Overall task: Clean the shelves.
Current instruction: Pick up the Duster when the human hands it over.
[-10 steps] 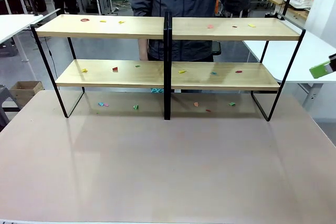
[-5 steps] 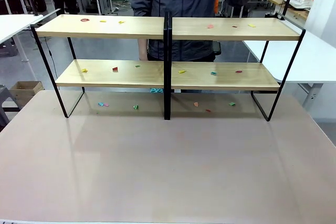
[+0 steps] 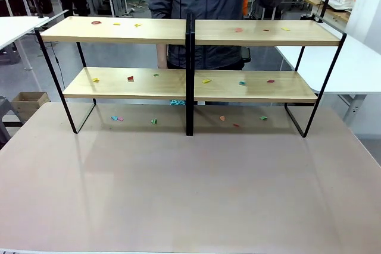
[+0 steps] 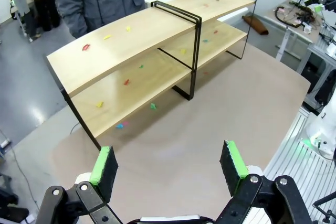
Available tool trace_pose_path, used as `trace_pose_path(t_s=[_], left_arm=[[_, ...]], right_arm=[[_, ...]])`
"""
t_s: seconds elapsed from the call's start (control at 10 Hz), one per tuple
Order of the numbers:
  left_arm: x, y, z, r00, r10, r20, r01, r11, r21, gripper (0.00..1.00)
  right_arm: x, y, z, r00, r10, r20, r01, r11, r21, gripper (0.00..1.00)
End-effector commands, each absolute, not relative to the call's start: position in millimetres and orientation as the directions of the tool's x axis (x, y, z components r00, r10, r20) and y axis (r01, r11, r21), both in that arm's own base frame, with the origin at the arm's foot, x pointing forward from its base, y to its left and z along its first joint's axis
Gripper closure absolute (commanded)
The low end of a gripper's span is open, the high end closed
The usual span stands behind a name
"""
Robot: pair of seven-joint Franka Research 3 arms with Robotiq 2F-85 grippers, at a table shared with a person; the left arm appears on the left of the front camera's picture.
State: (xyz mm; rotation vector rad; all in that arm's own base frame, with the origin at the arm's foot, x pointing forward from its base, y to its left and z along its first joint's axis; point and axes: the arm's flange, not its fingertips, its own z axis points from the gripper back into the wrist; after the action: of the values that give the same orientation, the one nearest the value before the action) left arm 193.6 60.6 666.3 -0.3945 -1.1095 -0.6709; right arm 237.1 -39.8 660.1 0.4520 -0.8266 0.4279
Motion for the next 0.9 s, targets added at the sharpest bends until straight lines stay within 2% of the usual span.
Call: trace_pose_path(t_s=[0.0,0.3,0.6,0.8], left_arm=[[192,61,668,0.275,-0.296,0.915,0.669,0.743,0.039,0.00],[192,61,668,0.275,-0.296,0.915,0.669,0.743,0.039,0.00],[192,61,668,0.275,-0.296,0.915,0.669,0.743,0.039,0.00],[192,61,668,0.275,-0.296,0.915,0.669,0.743,0.039,0.00]], right_arm=[[248,-55,672,0.574,0.147,0.806,-0.521,0.825,0.220,0.00],[249,-60,688,0.513,0.104,0.852,-0.504,0.840,0.200,0.00],[254,-64,686,0.498,0.050,0.866,-0.463,0.859,0.216,0.00],[246,-64,691,0.531,0.090,0.843,-0.472,0.858,0.206,0.00]])
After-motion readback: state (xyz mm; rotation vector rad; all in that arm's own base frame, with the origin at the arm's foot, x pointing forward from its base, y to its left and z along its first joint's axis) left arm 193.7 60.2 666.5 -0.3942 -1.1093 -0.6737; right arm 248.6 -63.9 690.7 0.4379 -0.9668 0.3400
